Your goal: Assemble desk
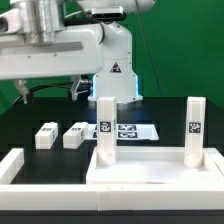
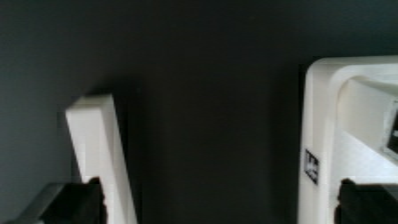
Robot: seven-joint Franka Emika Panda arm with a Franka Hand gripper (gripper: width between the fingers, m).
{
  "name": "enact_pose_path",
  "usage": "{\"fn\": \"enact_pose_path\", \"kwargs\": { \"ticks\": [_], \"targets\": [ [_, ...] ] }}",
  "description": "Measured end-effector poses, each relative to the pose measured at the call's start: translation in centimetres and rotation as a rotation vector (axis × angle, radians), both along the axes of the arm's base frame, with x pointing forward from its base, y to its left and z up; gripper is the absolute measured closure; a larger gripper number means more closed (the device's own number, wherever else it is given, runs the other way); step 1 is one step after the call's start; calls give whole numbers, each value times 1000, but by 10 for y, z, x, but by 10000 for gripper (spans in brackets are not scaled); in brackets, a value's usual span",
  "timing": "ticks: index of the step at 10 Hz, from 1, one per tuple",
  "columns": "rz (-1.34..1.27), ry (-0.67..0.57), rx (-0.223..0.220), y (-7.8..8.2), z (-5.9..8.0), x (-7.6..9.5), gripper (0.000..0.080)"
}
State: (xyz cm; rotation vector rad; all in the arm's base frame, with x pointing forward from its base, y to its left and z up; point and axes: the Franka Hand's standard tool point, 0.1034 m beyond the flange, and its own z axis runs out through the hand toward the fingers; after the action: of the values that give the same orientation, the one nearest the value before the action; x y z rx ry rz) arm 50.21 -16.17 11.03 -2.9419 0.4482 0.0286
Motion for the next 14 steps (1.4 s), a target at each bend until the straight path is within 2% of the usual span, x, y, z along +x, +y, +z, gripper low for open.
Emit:
{"fn": "enact_pose_path", "kwargs": {
  "ticks": [4, 6, 7, 9, 10, 11, 12, 13, 14],
  "targets": [
    [-197, 27, -3, 5, -2, 4, 151],
    [-297, 117, 71, -3, -21, -15, 151],
    [-297, 222, 133, -4, -29, -27, 151],
    [-302, 225, 148, 1, -29, -38, 151],
    [-283, 330, 219, 11, -27, -49, 151],
    [-274, 401, 263, 7, -30, -43, 151],
    [-260, 466, 302, 9, -32, -44, 151],
    [-251, 543, 350, 14, -34, -57, 151],
    [-241, 657, 410, 24, -39, -78, 151]
  ]
}}
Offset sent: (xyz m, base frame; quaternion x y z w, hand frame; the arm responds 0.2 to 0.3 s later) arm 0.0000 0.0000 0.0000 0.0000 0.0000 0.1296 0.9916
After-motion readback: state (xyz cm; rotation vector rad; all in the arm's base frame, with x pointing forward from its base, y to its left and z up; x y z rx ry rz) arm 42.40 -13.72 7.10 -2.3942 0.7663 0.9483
